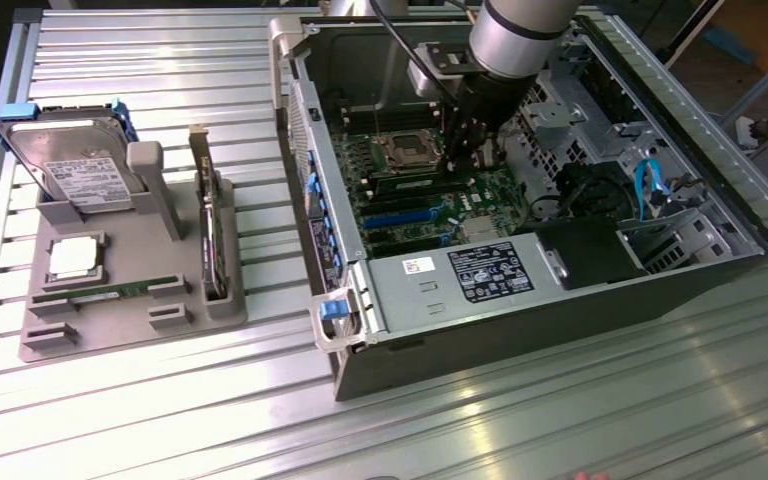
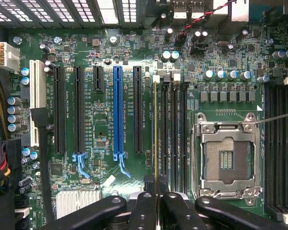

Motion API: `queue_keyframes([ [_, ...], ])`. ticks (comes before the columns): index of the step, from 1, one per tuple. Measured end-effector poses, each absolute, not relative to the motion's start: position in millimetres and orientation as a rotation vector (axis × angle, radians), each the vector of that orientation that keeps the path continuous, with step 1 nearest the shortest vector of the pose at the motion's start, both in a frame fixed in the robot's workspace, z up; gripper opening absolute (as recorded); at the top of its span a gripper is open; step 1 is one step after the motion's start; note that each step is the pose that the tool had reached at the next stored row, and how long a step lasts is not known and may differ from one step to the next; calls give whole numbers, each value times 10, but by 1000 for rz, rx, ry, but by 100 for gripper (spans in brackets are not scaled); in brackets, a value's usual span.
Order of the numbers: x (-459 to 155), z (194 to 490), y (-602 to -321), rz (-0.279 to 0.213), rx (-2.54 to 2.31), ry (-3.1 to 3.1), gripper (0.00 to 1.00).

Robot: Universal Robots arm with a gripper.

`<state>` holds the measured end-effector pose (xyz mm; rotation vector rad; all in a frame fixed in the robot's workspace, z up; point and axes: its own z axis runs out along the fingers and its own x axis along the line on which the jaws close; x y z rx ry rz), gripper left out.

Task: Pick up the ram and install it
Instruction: 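Insert the ram into the slot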

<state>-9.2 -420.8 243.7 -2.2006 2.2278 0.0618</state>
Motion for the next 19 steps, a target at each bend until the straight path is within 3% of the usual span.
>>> queue_keyframes([
  [19,-107,2429,-4187,62,-2197,2231,12],
])
